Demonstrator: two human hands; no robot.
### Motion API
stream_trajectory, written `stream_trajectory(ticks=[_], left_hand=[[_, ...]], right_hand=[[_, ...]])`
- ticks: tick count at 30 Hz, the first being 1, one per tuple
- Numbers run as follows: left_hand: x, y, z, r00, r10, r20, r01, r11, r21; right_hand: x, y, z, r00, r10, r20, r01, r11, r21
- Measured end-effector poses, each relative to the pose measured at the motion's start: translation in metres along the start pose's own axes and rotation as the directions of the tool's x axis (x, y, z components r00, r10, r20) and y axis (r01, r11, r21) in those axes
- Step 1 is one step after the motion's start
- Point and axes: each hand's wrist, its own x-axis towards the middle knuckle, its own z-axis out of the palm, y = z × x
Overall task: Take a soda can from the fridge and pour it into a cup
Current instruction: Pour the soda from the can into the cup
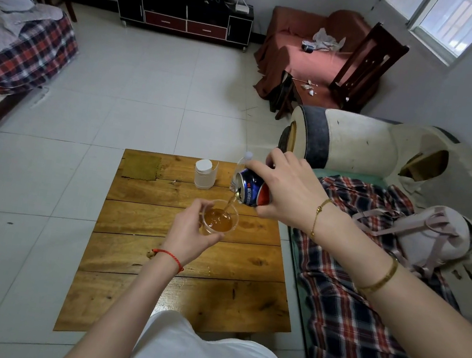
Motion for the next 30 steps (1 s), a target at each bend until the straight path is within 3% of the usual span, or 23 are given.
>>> stream_trajectory(ticks=[16, 23, 30], left_hand=[[0.012, -0.006, 0.001, 1.0, -0.014, -0.019, 0.013, 0.999, -0.04], [0.02, -0.011, 0.0, 0.999, -0.022, -0.041, 0.018, 0.996, -0.09], [0.039, -0.022, -0.005, 0.995, -0.054, -0.08, 0.044, 0.991, -0.127]], right_hand=[[0.017, 0.006, 0.019, 1.0, 0.002, 0.007, -0.002, 0.999, 0.044], [0.023, 0.006, 0.05, 0.995, 0.097, 0.018, -0.097, 0.927, 0.363], [0.033, 0.014, 0.09, 0.977, 0.212, -0.011, -0.135, 0.661, 0.738]])
